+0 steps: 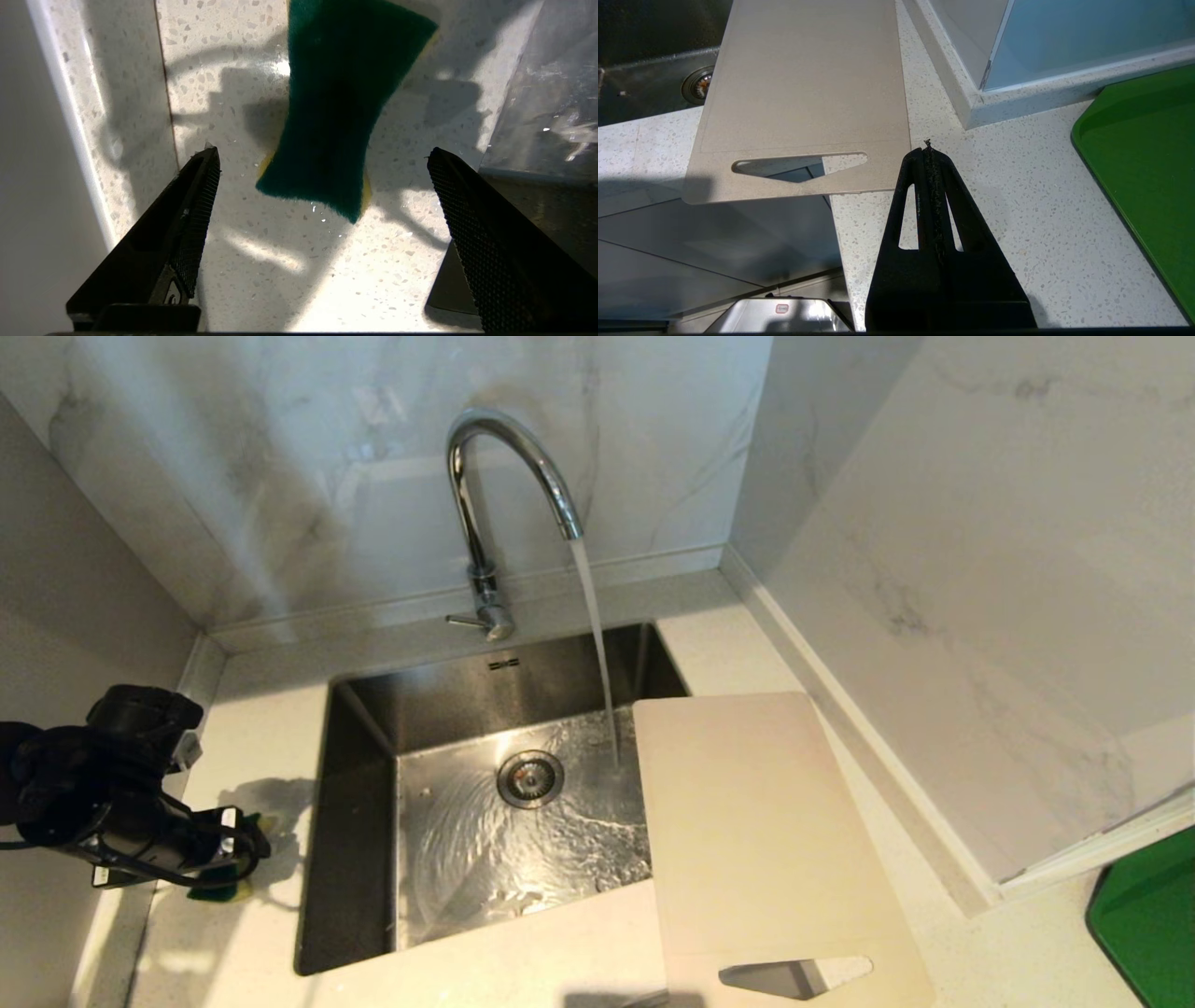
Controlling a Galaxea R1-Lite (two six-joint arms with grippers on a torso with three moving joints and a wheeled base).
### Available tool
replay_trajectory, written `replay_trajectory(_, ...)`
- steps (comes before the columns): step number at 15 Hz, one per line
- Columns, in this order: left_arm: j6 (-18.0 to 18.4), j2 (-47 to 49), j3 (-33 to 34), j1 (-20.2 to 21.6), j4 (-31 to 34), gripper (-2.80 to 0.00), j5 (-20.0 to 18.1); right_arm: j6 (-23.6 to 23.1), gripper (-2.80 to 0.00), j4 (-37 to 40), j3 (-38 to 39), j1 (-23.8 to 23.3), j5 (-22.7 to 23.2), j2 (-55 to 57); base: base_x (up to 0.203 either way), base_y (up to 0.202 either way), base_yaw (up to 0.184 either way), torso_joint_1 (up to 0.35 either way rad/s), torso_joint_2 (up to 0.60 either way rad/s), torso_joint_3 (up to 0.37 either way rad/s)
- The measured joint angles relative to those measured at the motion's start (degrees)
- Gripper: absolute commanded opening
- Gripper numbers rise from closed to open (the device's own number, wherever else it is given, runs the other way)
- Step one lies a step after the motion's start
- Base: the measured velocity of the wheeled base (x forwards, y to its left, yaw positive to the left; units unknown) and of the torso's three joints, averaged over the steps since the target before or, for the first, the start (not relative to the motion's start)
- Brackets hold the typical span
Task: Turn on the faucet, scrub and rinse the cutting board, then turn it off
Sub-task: Pick up the cleaning cloth
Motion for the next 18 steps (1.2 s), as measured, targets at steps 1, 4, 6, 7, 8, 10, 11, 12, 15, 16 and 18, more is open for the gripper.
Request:
replay_trajectory(1,0.3,0.2,-0.1,1.0,-0.1,0.0,-1.4,0.0,-2.8,0.0,0.0,0.0,0.0,0.0,0.0,0.0,0.0,0.0,0.0,0.0)
replay_trajectory(4,1.7,0.7,-0.3,3.6,-0.9,0.0,-3.2,0.0,-2.8,0.0,0.0,0.0,0.0,0.0,0.0,0.0,0.0,0.0,0.0,0.0)
replay_trajectory(6,2.0,0.8,-0.2,4.7,-1.2,0.0,-5.5,0.0,-2.8,0.0,0.0,0.0,0.0,0.0,0.0,0.0,0.0,0.0,0.0,0.0)
replay_trajectory(7,2.0,0.9,-0.1,4.9,-1.2,0.0,-5.6,0.0,-2.8,0.0,0.0,0.0,0.0,0.0,0.0,0.0,0.0,0.0,0.0,0.0)
replay_trajectory(8,2.1,1.1,0.1,5.0,-1.2,-2.8,-5.6,0.0,-2.8,0.0,0.0,0.0,0.0,0.0,0.0,0.0,0.0,0.0,0.0,0.0)
replay_trajectory(10,2.4,1.8,1.1,5.1,-1.7,-2.8,-5.6,0.0,-2.8,0.0,0.0,0.0,0.0,0.0,0.0,0.0,0.0,0.0,0.0,0.0)
replay_trajectory(11,2.3,2.0,1.6,5.1,-2.5,-2.8,-5.6,0.0,-2.8,0.0,0.0,0.0,0.0,0.0,0.0,0.0,0.0,0.0,0.0,0.0)
replay_trajectory(12,2.3,2.1,1.9,5.1,-3.4,-2.8,-5.6,0.0,-2.8,0.0,0.0,0.0,0.0,0.0,0.0,0.0,0.0,0.0,0.0,0.0)
replay_trajectory(15,1.9,2.1,2.5,5.2,-4.4,-2.8,-5.6,0.0,-2.8,0.0,0.0,0.0,0.0,0.0,0.0,0.0,0.0,0.0,0.0,0.0)
replay_trajectory(16,1.8,1.8,2.6,5.3,-4.4,-2.8,-5.7,0.0,-2.8,0.0,0.0,0.0,0.0,0.0,0.0,0.0,0.0,0.0,0.0,0.0)
replay_trajectory(18,1.9,0.6,2.5,5.2,-4.3,-2.8,-6.5,0.0,-2.8,0.0,0.0,0.0,0.0,0.0,0.0,0.0,0.0,0.0,0.0,0.0)
